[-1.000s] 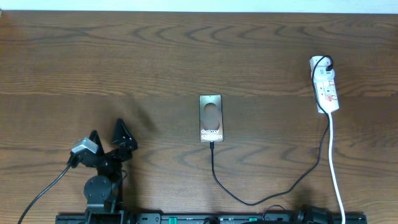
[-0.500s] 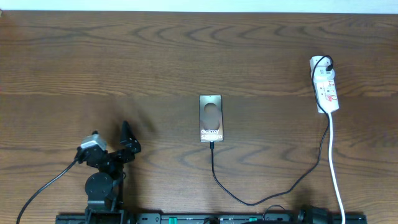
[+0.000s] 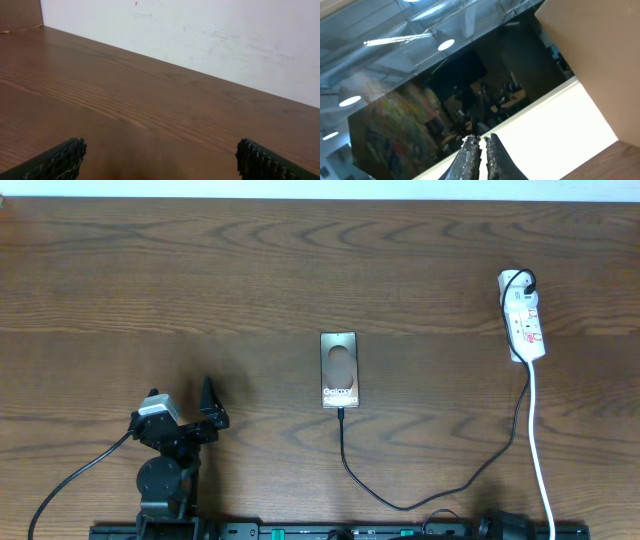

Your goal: Plug charger to phone and switch on socket

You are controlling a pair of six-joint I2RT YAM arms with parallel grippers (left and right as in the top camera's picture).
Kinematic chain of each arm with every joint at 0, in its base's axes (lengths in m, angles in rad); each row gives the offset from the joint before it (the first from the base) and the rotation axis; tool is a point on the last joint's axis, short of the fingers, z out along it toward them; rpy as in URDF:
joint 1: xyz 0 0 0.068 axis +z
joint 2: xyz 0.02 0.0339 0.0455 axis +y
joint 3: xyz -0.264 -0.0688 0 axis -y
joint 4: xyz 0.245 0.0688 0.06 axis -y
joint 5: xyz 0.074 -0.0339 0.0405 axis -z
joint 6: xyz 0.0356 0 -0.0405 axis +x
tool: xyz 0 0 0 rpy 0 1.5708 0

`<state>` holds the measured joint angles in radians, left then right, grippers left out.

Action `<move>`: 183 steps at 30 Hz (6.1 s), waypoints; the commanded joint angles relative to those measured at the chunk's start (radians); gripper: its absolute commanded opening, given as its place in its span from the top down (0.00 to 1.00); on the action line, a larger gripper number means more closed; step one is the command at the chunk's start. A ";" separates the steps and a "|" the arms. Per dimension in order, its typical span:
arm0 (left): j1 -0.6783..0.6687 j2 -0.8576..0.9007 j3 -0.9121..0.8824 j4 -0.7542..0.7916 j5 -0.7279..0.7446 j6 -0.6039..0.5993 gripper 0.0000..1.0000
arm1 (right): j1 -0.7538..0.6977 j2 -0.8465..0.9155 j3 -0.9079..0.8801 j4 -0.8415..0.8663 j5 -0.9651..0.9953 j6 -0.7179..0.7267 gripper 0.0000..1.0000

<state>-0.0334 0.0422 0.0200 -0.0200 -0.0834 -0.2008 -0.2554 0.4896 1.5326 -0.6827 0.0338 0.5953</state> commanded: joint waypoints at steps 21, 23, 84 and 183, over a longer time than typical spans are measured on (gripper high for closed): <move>0.008 -0.041 -0.016 -0.044 -0.003 0.024 0.02 | 0.140 -0.013 -0.016 0.048 -0.206 0.014 0.80; 0.008 -0.041 -0.016 -0.044 -0.003 0.024 0.02 | 0.167 -0.016 -0.016 0.055 -0.215 -0.023 0.80; 0.009 -0.038 -0.016 -0.044 -0.003 0.024 0.02 | 0.249 -0.481 -0.687 -0.199 0.356 0.227 0.01; 0.009 -0.038 -0.016 -0.044 -0.003 0.024 0.02 | 0.230 -0.485 -1.528 0.619 0.035 -0.492 0.01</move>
<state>-0.0280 0.0105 0.0219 -0.0238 -0.0795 -0.1852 -0.0204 0.0147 0.0063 -0.0624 0.0772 0.1196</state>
